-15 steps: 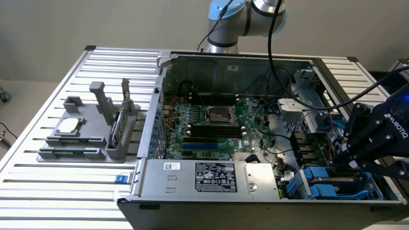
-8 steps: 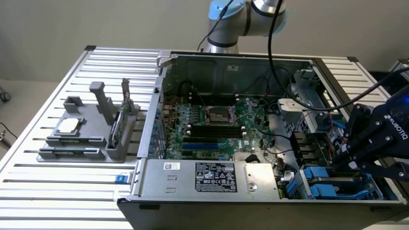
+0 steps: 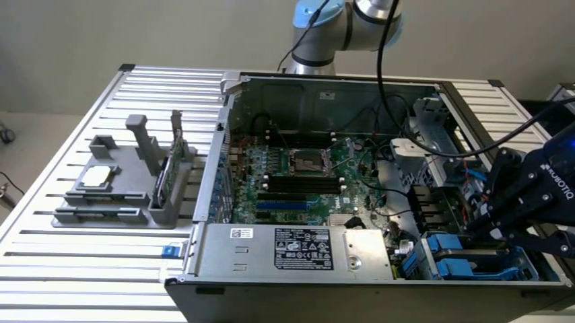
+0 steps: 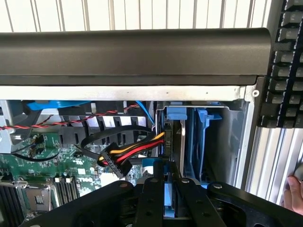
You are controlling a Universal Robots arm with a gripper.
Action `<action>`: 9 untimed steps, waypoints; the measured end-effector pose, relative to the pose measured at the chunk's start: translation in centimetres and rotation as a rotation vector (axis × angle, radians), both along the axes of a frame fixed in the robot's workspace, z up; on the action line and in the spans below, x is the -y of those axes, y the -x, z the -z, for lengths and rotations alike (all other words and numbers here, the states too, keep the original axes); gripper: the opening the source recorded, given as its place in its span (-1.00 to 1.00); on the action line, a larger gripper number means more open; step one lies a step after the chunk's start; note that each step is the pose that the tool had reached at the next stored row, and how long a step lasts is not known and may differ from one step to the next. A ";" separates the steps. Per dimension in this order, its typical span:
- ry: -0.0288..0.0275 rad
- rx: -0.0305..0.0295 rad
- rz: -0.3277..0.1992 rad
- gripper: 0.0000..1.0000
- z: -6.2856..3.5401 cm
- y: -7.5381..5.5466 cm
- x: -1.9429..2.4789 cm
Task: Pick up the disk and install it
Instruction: 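Insert the second disk wire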
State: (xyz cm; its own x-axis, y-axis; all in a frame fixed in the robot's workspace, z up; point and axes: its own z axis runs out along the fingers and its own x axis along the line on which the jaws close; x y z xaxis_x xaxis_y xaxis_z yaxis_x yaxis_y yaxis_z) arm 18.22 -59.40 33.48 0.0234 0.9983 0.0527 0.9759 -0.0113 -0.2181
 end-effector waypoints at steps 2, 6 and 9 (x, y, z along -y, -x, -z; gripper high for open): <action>-0.0019 0.0000 0.000 -0.67 0.06 0.0 0.10; -0.0055 0.0000 0.000 -0.67 0.19 0.0 0.28; -0.0075 0.0001 -0.001 -0.67 0.26 0.0 0.31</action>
State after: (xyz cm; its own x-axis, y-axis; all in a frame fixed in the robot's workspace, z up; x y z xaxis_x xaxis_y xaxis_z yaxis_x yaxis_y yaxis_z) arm 18.22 -59.72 33.23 0.0228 0.9979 0.0602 0.9759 -0.0092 -0.2181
